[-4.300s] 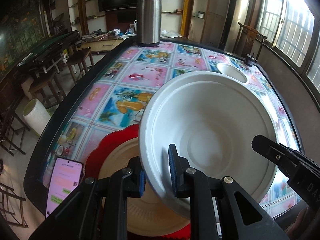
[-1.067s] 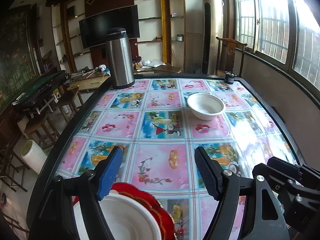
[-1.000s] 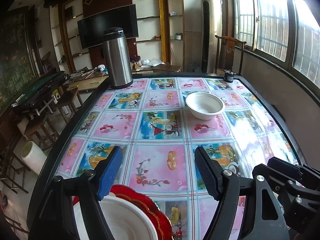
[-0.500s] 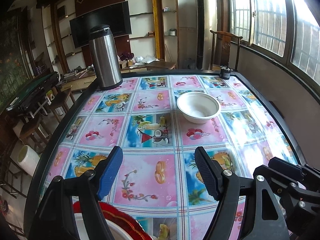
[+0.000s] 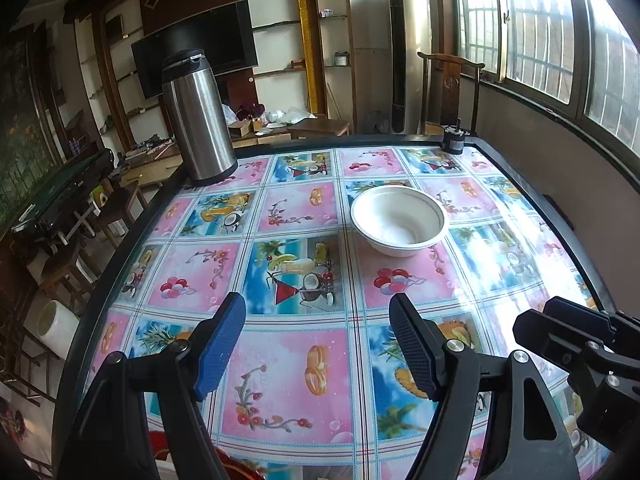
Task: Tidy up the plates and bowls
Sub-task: 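Move the left gripper to the rim of the small white bowl, then close the left gripper on the small white bowl rim and lift it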
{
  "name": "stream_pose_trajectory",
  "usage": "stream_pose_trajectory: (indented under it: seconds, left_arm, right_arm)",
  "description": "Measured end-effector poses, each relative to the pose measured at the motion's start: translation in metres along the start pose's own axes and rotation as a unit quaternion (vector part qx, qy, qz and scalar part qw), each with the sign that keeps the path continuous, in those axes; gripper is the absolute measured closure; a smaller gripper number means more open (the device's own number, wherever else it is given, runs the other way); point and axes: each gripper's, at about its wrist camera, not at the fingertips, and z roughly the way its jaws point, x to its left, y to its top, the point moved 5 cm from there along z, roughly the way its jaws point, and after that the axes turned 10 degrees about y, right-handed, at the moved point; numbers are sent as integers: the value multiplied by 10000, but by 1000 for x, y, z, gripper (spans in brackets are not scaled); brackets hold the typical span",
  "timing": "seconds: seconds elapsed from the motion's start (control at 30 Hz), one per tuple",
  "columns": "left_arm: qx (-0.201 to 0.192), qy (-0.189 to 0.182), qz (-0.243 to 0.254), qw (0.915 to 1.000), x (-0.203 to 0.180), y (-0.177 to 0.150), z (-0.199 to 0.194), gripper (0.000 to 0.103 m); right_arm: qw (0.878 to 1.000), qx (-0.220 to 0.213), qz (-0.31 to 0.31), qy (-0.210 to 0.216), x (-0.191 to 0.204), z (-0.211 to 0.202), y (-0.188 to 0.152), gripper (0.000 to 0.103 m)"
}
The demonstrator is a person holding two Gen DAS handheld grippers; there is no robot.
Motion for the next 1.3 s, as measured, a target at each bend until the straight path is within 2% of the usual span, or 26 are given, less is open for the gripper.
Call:
stream_pose_trajectory:
  seconds: [0.33,0.63,1.07,1.3]
  left_arm:
    - [33,133,152,9998,-4,15,27,28]
    - [324,-37,115,9994,-12,26,62,28]
    - [983,-553,-170,9935,-35,61,127,28]
    - [1416,-660,-324,9872,-49,61,163,28]
  right_arm:
    - [9999,5,139,-72,-21,18,22,59]
    - [9993,107,289,-201,-44,45,43,59]
    - [9951,387,886,-202,-96,102,80,59]
    - [9913,468,1233,35,-114,134,92,59]
